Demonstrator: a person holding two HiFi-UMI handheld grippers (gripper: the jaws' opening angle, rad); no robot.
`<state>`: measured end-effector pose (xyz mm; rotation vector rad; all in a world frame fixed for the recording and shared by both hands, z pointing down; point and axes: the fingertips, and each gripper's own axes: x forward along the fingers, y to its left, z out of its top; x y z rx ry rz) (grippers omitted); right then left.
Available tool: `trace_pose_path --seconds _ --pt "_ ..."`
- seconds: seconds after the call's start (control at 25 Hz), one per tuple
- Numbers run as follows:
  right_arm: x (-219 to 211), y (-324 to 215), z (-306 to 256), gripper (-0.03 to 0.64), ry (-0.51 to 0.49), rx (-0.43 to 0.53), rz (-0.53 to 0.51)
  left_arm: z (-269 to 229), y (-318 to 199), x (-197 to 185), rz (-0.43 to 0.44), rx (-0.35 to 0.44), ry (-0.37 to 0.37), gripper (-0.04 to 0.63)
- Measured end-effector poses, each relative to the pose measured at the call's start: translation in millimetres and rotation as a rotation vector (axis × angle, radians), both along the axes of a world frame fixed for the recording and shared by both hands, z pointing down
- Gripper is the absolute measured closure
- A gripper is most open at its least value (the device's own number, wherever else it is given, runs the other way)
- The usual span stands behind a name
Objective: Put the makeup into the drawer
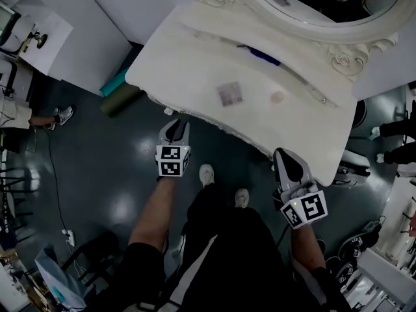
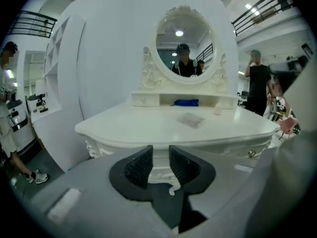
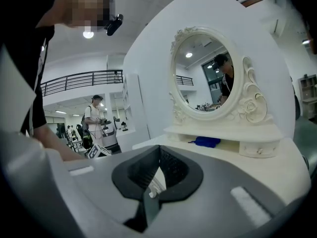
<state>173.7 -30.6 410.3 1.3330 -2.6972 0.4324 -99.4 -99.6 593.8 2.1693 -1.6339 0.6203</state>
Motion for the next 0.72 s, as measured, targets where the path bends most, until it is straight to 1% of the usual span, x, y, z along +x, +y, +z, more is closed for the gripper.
trace_pose_path --seconds 0.08,0.16,0.2,0.32,0.44,0.52,0.6,0.72 --pt "-4.9 -0.5 2.9 0.617 0.009 -0.012 -0.004 26.4 -8.3 -7.3 0.004 -0.061 -0.049 0.453" --pt "-8.8 -1.3 5.2 0.618 0.015 -0.021 -0.003 47.3 -16.5 -16.6 0.001 -0.110 -0.085 0.443" --pt "-9.5 -2.1 6.5 0.618 0.017 -0.026 0.001 57.9 -20.5 -21.1 -0.003 -0.137 -0.094 0.416" --pt "-5.8 -4.0 10.9 0.617 0.024 -0.046 0.027 90.3 -30.2 -30.7 -0.001 -0.198 -0.112 0.410" --pt "1.3 -4.0 14.9 0.618 0.037 -0.063 0.061 108.1 -36.8 -33.6 0.020 -0.234 -0.119 0.410" --pt "5.8 -4.0 17.8 0.618 0.045 -0.071 0.080 114.3 -42.6 -34.0 0.029 -0.246 -0.126 0.410" --pt "9.0 -4.6 21.0 0.618 0.048 -0.077 0.094 118.9 -48.3 -33.9 0.036 -0.247 -0.138 0.390" --pt "11.7 -6.3 24.4 0.618 0.048 -0.082 0.109 126.7 -52.3 -30.8 0.050 -0.271 -0.147 0.390"
